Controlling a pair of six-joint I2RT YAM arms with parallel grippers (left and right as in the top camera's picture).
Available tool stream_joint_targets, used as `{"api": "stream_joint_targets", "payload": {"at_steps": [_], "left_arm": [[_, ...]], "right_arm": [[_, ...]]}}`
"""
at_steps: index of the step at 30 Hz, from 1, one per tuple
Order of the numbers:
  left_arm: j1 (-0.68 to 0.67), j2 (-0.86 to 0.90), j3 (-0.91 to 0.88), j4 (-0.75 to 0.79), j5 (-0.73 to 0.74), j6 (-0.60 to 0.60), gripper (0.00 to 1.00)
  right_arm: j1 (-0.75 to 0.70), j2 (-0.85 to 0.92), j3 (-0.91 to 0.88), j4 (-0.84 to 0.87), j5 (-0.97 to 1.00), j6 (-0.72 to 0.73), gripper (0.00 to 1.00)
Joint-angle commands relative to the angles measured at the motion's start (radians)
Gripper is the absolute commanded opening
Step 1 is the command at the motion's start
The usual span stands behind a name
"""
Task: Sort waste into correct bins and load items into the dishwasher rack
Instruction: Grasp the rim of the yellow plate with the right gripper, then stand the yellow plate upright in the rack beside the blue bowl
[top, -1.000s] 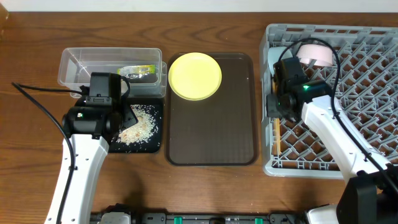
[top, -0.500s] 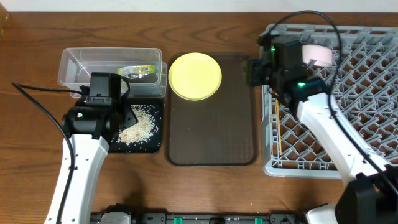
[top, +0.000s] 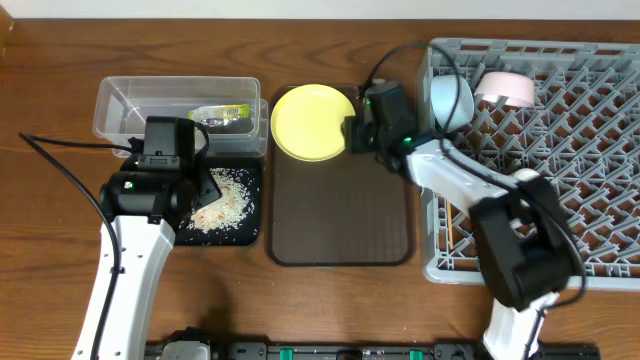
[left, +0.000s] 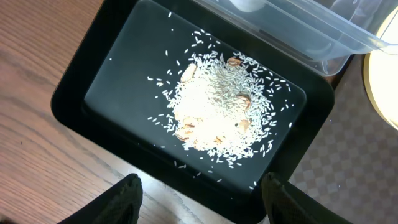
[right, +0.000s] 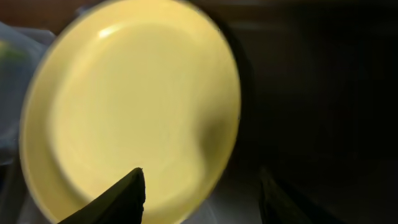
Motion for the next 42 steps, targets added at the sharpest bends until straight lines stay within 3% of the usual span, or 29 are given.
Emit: {"api": "stream_joint_targets", "payload": {"at_steps": [1,5,14,17,30,37,42], "left_arm": [[0.005,-0.009,0.009,-0.003,-0.019,-0.006,0.65],[0.005,-0.009,0.009,-0.003,-0.019,-0.006,0.65],[0.005,-0.009,0.009,-0.003,-0.019,-0.006,0.65],[0.005,-0.009,0.009,-0.003,-0.019,-0.006,0.65],[0.005,-0.009,0.009,-0.003,0.003,-0.005,0.65],[0.005,-0.009,0.009,-0.002,0.003,-0.005,0.65],[0.005,-0.009,0.009,0.003,0.003,-0.005,0.65]], "right_arm": [[0.03,0.049,0.008,0.019,0.023,0.066,0.55],[0.04,0.09,0.008,-0.002,0.058,0.108,0.46],[0.013,0.035,0.008,-0.171,0.181,0.122,0.01],[-0.014,-0.022,0.008,-0.226,0.211,0.114,0.01],[-0.161,-0.467,0.008,-0.454,0.23,-0.2,0.01],[-0.316,-0.677,0.008,-0.572,0.428,-0.428,0.01],[-0.387,-0.718,0.008,-0.619,0.728,-0.536,0.01]]}}
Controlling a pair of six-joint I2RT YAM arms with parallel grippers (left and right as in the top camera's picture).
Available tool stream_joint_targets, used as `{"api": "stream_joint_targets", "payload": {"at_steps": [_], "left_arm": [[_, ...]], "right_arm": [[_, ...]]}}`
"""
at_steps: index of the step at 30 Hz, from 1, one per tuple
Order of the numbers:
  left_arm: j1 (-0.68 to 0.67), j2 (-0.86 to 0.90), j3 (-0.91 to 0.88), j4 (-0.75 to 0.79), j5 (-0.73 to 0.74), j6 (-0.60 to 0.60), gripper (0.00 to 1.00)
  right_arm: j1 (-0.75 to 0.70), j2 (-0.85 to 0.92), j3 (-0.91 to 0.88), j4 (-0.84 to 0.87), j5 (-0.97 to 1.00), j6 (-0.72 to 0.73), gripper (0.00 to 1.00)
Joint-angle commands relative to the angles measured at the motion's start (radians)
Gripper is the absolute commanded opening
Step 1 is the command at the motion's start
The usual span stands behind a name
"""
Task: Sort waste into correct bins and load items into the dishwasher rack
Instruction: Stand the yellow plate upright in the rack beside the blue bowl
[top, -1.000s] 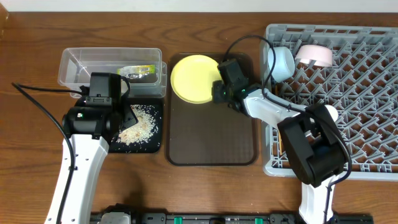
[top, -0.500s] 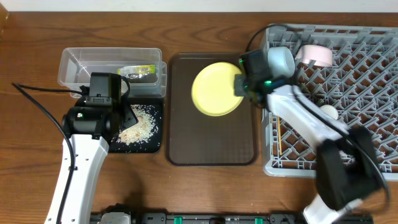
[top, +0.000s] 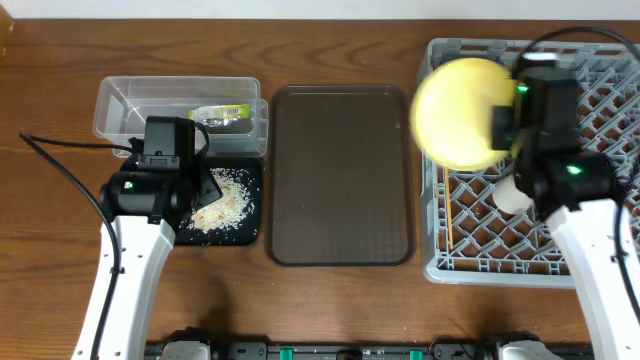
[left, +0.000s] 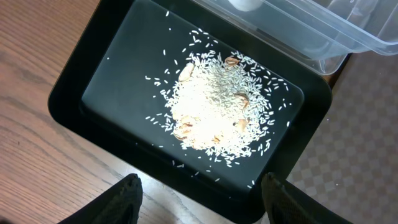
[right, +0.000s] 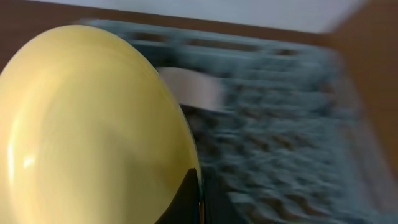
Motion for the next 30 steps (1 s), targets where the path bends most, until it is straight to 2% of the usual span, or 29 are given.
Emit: {"api": "stream_joint_targets", "payload": {"at_steps": [1,5,11,22,23,25,27,28,30], "left_arm": [[0.005,-0.008,0.009,0.002,-0.005,-0.005,0.65],[0.005,-0.008,0.009,0.001,-0.005,-0.005,0.65],[0.005,-0.008,0.009,0.001,-0.005,-0.005,0.65],[0.005,-0.008,0.009,0.0,-0.005,-0.005,0.65],[0.005,-0.008,0.009,0.0,-0.005,-0.005,0.65],[0.005,-0.008,0.009,0.0,-0.005,-0.005,0.65],[0.005,-0.008,0.009,0.0,-0.005,-0.005,0.65],[0.005,-0.008,0.01,0.0,-0.005,-0.005,0.72],[0.005,-0.009,0.01,0.002,-0.005,-0.002,0.75]], "right_arm": [[-0.026,-0.007,-0.002,-0.021,0.253,-0.126,0.01],[-0.025,0.014,-0.003,-0.085,0.292,-0.118,0.01],[-0.025,0.075,-0.003,-0.156,0.293,-0.018,0.01],[0.072,0.18,-0.003,-0.151,0.243,0.069,0.02],[0.08,0.183,-0.003,-0.15,0.22,0.082,0.05],[0.092,0.185,-0.003,-0.149,0.157,0.106,0.22],[0.093,0.18,-0.003,-0.15,0.085,0.158,0.29],[0.09,0.176,-0.003,-0.15,0.054,0.19,0.34],[0.071,0.159,-0.003,-0.148,-0.018,0.262,0.45]]}}
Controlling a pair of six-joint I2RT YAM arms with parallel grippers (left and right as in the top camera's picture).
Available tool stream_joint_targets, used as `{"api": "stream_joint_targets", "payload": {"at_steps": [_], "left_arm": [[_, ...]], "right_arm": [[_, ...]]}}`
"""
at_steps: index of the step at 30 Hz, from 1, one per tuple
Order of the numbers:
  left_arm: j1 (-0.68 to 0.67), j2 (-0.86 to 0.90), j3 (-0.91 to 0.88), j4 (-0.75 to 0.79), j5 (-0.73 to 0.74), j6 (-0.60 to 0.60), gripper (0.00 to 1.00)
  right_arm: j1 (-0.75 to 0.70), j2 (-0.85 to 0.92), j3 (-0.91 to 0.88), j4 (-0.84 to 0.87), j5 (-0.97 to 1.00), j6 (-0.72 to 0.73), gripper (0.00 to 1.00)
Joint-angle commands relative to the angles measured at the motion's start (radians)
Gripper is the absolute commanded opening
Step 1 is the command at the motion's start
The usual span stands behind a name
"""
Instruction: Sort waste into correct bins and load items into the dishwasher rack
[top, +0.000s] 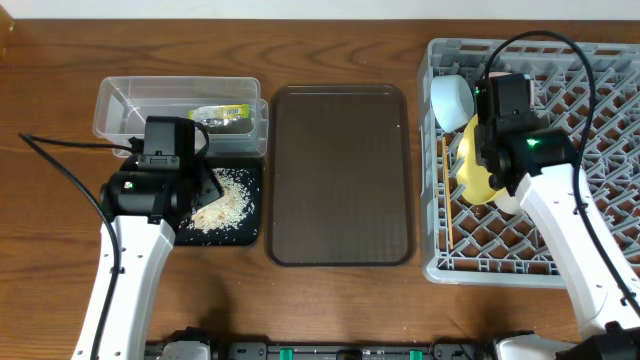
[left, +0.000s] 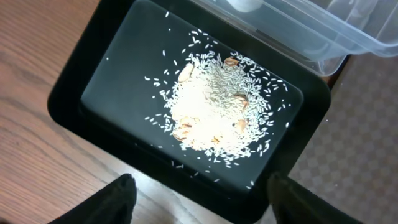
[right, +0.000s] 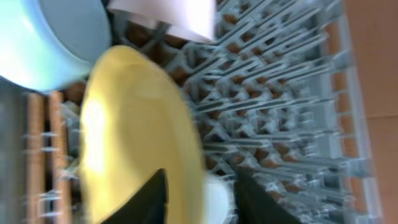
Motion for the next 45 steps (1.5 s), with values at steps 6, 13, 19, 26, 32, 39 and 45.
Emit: {"api": "stream_joint_targets", "payload": {"at_steps": [6,13,19,26,32,39,45], "left_arm": [[0.005,-0.009,0.01,0.082,0.127,0.203,0.81],[0.005,-0.008,0.01,0.026,0.243,0.285,0.88],[0.005,-0.035,0.002,-0.127,0.222,0.297,0.88],[-0.013,-0.342,-0.116,-0.042,0.215,0.298,0.88],[-0.028,-0.636,-0.223,0.061,0.216,0.299,0.93],[-0.028,-0.761,-0.224,0.043,0.216,0.3,0.94],[-0.028,-0.761,-0.224,0.042,0.216,0.3,0.94]], "right_arm": [[-0.15,-0.084,-0.002,0.01,-0.426,0.157,0.71],[-0.326,-0.121,-0.002,-0.108,-0.677,0.09,0.82],[-0.354,-0.18,-0.022,-0.205,-0.683,0.056,0.86],[-0.346,-0.478,-0.251,-0.085,-0.676,0.049,0.99],[-0.347,-0.79,-0.427,-0.016,-0.557,0.056,0.99],[-0.347,-0.96,-0.459,-0.114,-0.547,0.056,0.99],[-0.347,-0.968,-0.459,-0.203,-0.547,0.056,0.99]]}}
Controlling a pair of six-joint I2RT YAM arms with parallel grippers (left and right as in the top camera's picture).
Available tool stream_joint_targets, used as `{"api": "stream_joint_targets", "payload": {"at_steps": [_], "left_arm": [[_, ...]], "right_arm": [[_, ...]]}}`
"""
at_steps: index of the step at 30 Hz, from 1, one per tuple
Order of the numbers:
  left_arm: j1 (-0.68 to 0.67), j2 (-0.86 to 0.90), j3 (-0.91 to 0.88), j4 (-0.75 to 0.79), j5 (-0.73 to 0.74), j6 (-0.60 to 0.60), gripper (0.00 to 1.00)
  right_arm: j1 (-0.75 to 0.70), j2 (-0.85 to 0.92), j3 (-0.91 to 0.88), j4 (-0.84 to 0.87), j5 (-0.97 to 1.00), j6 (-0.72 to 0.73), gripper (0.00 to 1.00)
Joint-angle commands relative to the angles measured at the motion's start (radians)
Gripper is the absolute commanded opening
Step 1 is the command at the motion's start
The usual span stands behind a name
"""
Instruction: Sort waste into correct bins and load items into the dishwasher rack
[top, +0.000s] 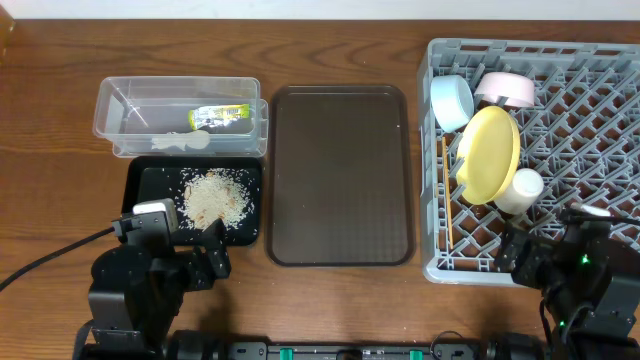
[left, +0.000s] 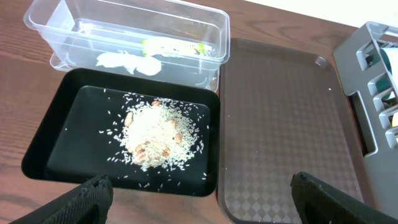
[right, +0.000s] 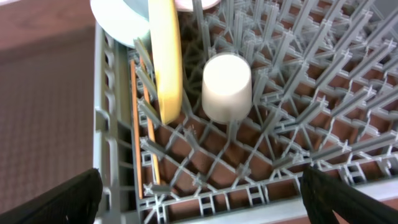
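Note:
The yellow plate (top: 487, 155) stands on edge between the tines of the grey dishwasher rack (top: 600, 150), beside a white cup (right: 227, 87), a light blue bowl (top: 452, 100) and a pink bowl (top: 507, 88). Orange chopsticks (right: 135, 124) lie along the rack's left side. My right gripper (right: 202, 193) is open and holds nothing, drawn back near the rack's front edge (top: 545, 262). My left gripper (left: 200, 193) is also open and holds nothing, back at the table's front, short of the black tray (left: 50, 149) of rice scraps. A clear bin (left: 130, 37) holds a wrapper and white scraps.
A brown serving tray (top: 340, 175) lies between the bins and the rack. The black tray (top: 140, 190) sits directly in front of the clear bin (top: 120, 105). Both arm bases are folded at the table's front edge.
The right gripper has let go of the yellow plate, which now stands in the rack, and has pulled back to the front edge. The left gripper has withdrawn from over the rice tray.
The right gripper was at the yellow plate on the brown tray's far end. Then it held the plate over the rack, then down among the tines. The left gripper stayed open over the rice tray throughout. Now the plate stands racked and both arms are back.

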Motion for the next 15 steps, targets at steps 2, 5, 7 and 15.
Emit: {"api": "stream_joint_targets", "payload": {"at_steps": [2,5,7,15], "left_arm": [[-0.004,-0.003,-0.008,0.0,-0.001,0.01,0.94],[-0.004,-0.003,-0.008,0.0,-0.001,0.01,0.94],[-0.004,-0.003,-0.008,0.0,-0.001,0.01,0.94],[-0.004,-0.003,-0.008,0.0,-0.001,0.01,0.95]], "right_arm": [[0.001,-0.003,-0.01,-0.042,0.013,-0.008,0.99],[0.001,-0.003,-0.01,-0.066,0.013,-0.008,0.99],[0.001,-0.003,-0.01,-0.076,0.014,-0.008,0.99],[0.007,-0.017,-0.013,-0.072,0.05,-0.037,0.99]]}}
